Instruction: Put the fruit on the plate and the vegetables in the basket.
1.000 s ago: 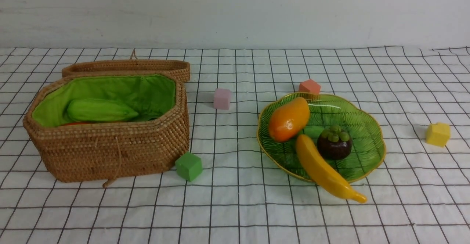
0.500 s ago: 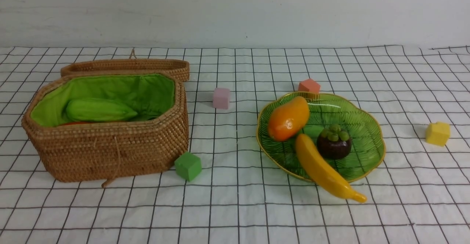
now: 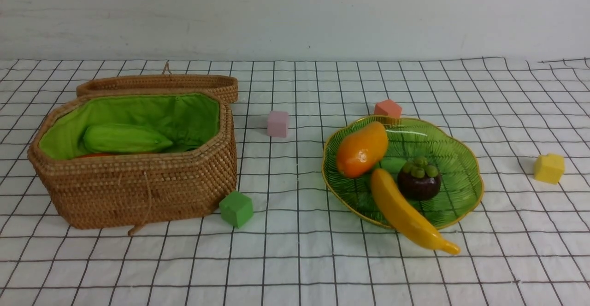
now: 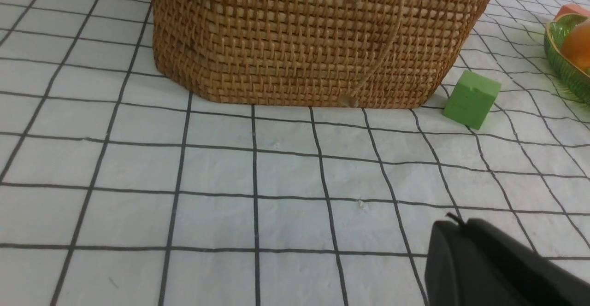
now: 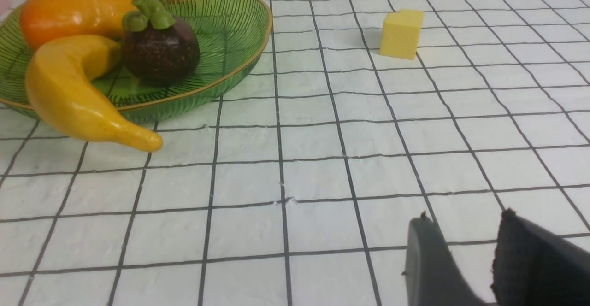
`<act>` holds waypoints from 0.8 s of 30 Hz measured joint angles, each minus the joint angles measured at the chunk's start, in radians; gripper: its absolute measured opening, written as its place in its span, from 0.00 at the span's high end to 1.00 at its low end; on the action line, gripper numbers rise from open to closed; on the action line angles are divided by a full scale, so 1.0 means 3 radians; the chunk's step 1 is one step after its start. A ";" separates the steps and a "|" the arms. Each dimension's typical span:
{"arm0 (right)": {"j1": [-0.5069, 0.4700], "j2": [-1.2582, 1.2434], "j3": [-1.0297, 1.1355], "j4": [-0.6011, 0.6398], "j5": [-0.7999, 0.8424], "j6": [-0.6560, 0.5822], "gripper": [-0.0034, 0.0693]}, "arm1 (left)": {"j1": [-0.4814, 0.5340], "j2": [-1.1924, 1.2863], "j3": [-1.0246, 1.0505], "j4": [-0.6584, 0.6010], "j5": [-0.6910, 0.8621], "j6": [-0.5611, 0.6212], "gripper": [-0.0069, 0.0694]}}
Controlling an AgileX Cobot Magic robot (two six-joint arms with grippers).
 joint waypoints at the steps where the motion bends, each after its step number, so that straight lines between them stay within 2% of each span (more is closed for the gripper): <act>1: 0.0000 0.0000 0.0000 0.0000 0.0000 0.0000 0.63 | 0.0000 0.0000 0.0000 -0.0009 0.0000 0.0000 0.91; 24: 0.0000 0.0000 0.0000 0.0000 0.0000 0.0000 0.63 | 0.0000 0.0000 0.0000 -0.0031 0.0006 0.0000 0.88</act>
